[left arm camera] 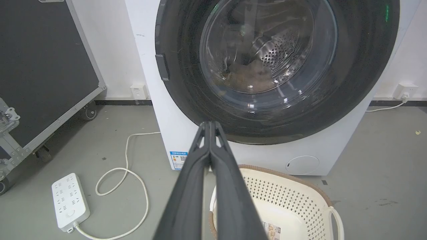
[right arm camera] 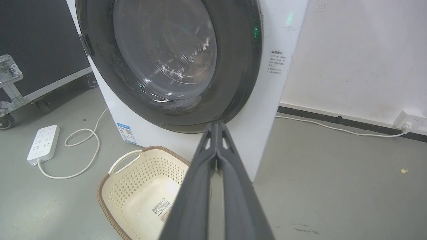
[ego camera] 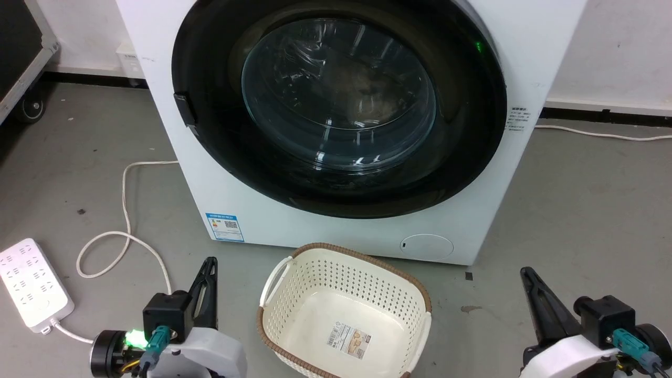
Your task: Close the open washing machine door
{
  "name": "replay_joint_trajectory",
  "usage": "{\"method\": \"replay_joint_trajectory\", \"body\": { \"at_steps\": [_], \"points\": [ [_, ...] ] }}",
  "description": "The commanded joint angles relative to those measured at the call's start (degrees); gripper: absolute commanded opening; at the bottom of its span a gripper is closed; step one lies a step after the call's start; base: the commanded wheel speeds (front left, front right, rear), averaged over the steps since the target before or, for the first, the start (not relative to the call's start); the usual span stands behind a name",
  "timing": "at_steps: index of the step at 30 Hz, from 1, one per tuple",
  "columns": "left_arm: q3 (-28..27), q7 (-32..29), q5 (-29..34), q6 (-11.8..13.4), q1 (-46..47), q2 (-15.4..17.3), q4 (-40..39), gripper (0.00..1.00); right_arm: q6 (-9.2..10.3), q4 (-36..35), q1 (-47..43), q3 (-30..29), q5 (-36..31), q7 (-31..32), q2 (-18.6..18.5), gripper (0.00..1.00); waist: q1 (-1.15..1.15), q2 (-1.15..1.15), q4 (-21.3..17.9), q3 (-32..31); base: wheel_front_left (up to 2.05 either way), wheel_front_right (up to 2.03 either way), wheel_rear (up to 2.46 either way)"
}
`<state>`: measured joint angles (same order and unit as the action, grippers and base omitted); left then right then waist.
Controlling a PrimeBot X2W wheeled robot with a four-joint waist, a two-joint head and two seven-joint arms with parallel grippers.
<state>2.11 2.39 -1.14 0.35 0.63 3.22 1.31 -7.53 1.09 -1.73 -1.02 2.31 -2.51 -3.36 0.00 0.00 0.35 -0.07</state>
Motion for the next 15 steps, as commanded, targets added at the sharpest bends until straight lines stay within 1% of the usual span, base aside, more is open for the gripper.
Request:
{"method": "replay_joint_trajectory", "body": {
  "at_steps": [1, 15],
  "points": [
    [-0.52, -0.44, 0.43, -0.15, -0.55, -0.11, -0.36, 0.00, 0.04, -0.55, 0.98, 0.26, -0.64, 0.55, 0.34, 0.00, 0.00, 0.00, -0.04, 0.01, 0.00, 0.00, 0.00],
    [-1.77, -1.97, 0.98, -0.30, -0.62, -0.29, -1.11, 0.00, 0.04, -0.98, 1.57, 0.85, -1.95, 2.09, 0.45, 0.00, 0.00, 0.00, -0.28, 0.05, 0.00, 0.00, 0.00]
  ]
}}
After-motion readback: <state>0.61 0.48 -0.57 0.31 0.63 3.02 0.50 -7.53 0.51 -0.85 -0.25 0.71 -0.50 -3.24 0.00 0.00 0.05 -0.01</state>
